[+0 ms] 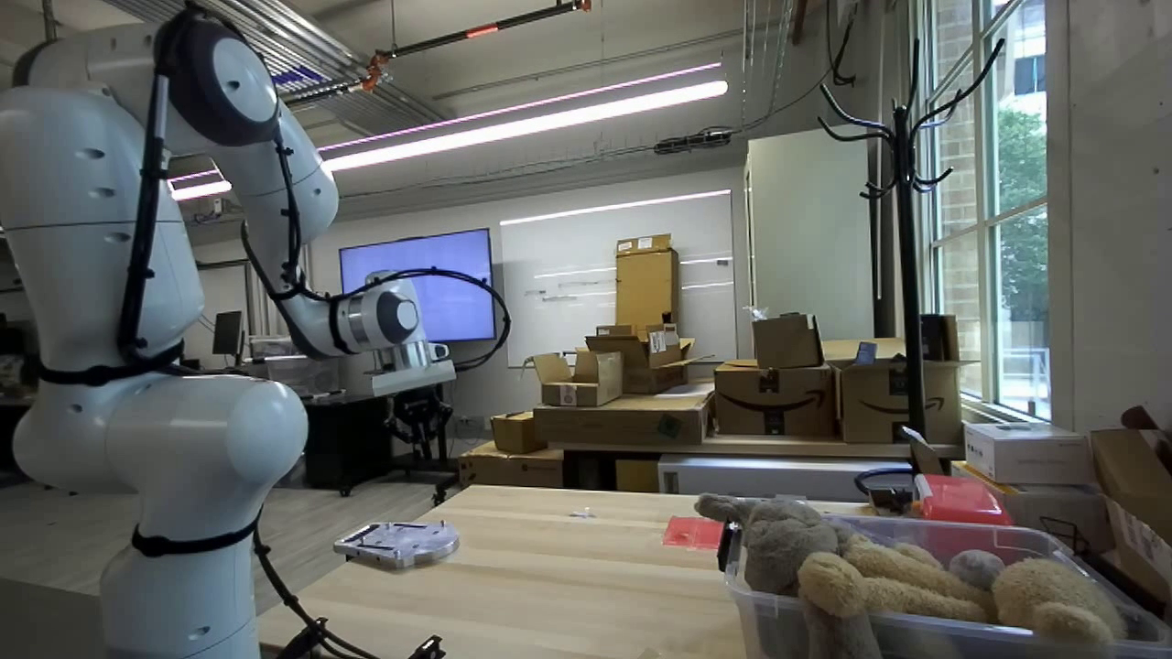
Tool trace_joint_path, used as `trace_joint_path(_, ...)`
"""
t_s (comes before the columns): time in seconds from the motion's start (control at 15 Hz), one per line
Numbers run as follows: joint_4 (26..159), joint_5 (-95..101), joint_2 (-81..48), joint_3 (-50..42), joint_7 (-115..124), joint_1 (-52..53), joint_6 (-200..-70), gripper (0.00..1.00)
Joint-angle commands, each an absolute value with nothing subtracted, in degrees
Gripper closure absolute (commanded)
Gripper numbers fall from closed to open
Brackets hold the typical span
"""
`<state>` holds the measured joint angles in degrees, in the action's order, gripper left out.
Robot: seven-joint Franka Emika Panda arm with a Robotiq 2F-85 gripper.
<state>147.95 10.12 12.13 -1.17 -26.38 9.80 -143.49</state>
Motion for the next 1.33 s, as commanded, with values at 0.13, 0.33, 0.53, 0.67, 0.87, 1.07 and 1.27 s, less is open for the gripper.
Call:
trace_joint_path(0.13, 142.9, 5.0, -1.6, 0.2, -32.1, 9.2, -149.8, 1.00)
trace_joint_path(0.33, 140.1, 5.3, -8.3, 0.9, -32.8, 7.0, -151.9, 1.00)
trace_joint_path(0.53, 136.9, 6.2, -15.0, 1.2, -32.8, 4.3, -152.9, 1.00)
trace_joint_path(0.67, 134.4, 5.6, -19.4, 2.1, -33.4, 2.4, -153.8, 1.00)
trace_joint_path(0.87, 130.8, 6.8, -24.6, 3.4, -32.7, 0.3, -154.1, 1.00)
trace_joint_path(1.07, 127.7, 7.5, -28.1, 4.4, -32.4, -0.8, -153.6, 1.00)
trace_joint_path(1.27, 125.4, 8.1, -30.4, 5.1, -32.2, -1.5, -153.3, 1.00)
